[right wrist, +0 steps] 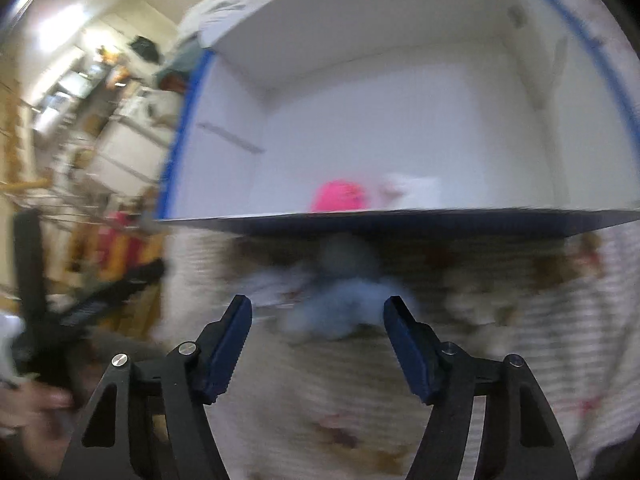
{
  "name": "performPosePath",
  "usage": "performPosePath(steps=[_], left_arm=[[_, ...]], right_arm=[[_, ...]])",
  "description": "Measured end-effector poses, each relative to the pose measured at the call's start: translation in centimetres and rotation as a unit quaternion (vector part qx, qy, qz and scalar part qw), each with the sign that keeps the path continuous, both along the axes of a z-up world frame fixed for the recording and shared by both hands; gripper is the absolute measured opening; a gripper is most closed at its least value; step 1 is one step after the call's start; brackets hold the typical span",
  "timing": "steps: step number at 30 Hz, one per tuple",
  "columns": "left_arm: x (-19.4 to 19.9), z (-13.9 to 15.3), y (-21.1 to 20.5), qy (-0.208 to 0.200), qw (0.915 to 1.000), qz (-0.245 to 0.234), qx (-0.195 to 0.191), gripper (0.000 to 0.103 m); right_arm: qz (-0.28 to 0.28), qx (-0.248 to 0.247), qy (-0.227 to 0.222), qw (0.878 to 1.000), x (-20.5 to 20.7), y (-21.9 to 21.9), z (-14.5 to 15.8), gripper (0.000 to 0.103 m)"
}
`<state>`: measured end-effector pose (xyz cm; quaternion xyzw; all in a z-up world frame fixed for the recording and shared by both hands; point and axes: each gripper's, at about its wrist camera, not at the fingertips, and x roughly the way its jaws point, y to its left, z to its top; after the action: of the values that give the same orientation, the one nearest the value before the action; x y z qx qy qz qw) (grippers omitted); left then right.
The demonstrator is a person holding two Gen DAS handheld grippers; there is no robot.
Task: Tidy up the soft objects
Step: 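Move both tools back toward the remaining items in front of the box, then grasp the tan sponge with the left tool while the right tool grasps the plastic bag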
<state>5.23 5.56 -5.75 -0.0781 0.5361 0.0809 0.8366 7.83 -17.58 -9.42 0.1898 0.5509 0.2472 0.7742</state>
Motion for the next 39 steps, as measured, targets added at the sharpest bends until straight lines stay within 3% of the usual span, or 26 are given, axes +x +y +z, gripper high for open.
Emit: performPosePath(steps=[2,4,6,7,11,18,19,22,24,31,35,39], left_arm=[[0.3,-0.2,0.1,0.005,1.0,0.004,-0.006,0.074],[0.7,-0.5,0.3,0.01,0.9998,0.011,-0.009,0.074],[1.1,-0.4,0.5,0.01,0.9997,0.021,-0.008,0.074],[1.3,-0.3,0.6,0.009,0.9996,0.025,-0.009,0.074],[1.6,-0.1,1.3,0.004,0.9992,0.038,-0.011,0.074],[1.5,-1.2,1.0,0.029,0.9993,0.024,-0.005,0.074],[1.6,-1.7,0.8,0.04,0.9991,0.017,0.0,0.074],[1.6,-3.9,-0.2,0.09,0.9959,-0.013,-0.001,0.074],[1.4,-5.1,-1.1,0.115,0.9927,-0.033,-0.014,0.065],[2.0,-6.9,-3.8,0.138,0.9855,-0.094,-0.03,0.053],[2.7,-7.7,-4.5,0.142,0.9838,-0.108,-0.009,0.032],[2.7,-8.1,-4.3,0.147,0.9828,-0.11,-0.014,0.008]], right_arm=[[0.017,0.05,0.024,0.998,0.1,0.9,-0.4,0.074],[0.023,0.067,0.05,0.996,0.5,2.0,-1.2,0.074],[0.016,0.047,0.072,0.996,0.8,2.9,-2.1,0.071],[0.009,0.033,0.076,0.997,1.0,3.3,-2.3,0.064],[-0.001,-0.013,0.076,0.997,1.8,4.6,-3.2,0.063],[-0.049,0.04,0.099,0.993,3.5,3.8,-4.8,0.061],[-0.05,0.039,0.1,0.993,3.5,3.8,-4.9,0.048],[-0.044,0.03,0.091,0.994,3.4,3.5,-4.6,0.031],[-0.044,0.025,0.086,0.995,2.9,3.2,-4.1,0.021],[-0.031,0.025,0.069,0.997,1.7,1.2,-1.8,0.018],[-0.017,0.031,0.049,0.998,0.9,0.2,-0.1,0.018],[-0.012,0.02,0.024,0.999,-0.1,-1.0,1.3,0.018]])
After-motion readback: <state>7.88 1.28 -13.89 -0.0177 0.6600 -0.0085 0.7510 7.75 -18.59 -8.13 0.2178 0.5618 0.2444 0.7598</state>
